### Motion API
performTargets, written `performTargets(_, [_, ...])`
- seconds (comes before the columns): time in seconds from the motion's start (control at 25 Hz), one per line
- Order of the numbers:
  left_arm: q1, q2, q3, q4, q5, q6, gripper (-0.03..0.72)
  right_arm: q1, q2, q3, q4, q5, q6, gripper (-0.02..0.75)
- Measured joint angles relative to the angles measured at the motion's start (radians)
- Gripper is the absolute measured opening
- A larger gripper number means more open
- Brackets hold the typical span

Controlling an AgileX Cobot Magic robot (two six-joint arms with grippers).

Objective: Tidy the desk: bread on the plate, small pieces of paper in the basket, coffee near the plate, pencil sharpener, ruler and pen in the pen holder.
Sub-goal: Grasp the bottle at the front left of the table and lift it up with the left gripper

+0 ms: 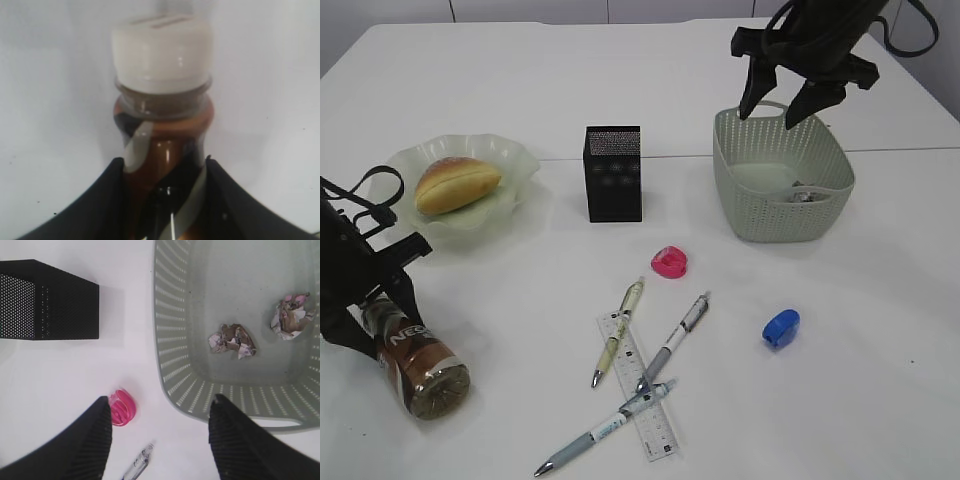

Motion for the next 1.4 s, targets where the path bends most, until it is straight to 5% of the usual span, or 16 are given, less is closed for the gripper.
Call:
performTargets(0.44, [0.002,0.002,-0.028,0.066,0.064,0.109,0.293,0.000,0.000,0.000,0.000,0.000,0.000,0.452])
performTargets(0.8, [0.002,0.008,-0.213,0.188,0.299,0.282,0.290,0.000,0.000,0.000,0.000,0.000,0.000,0.451])
performTargets(1.4, [0.002,0.008,-0.260,0.249,0.314,0.511,0.287,0.000,0.000,0.000,-0.008,0.000,-0.012,0.451])
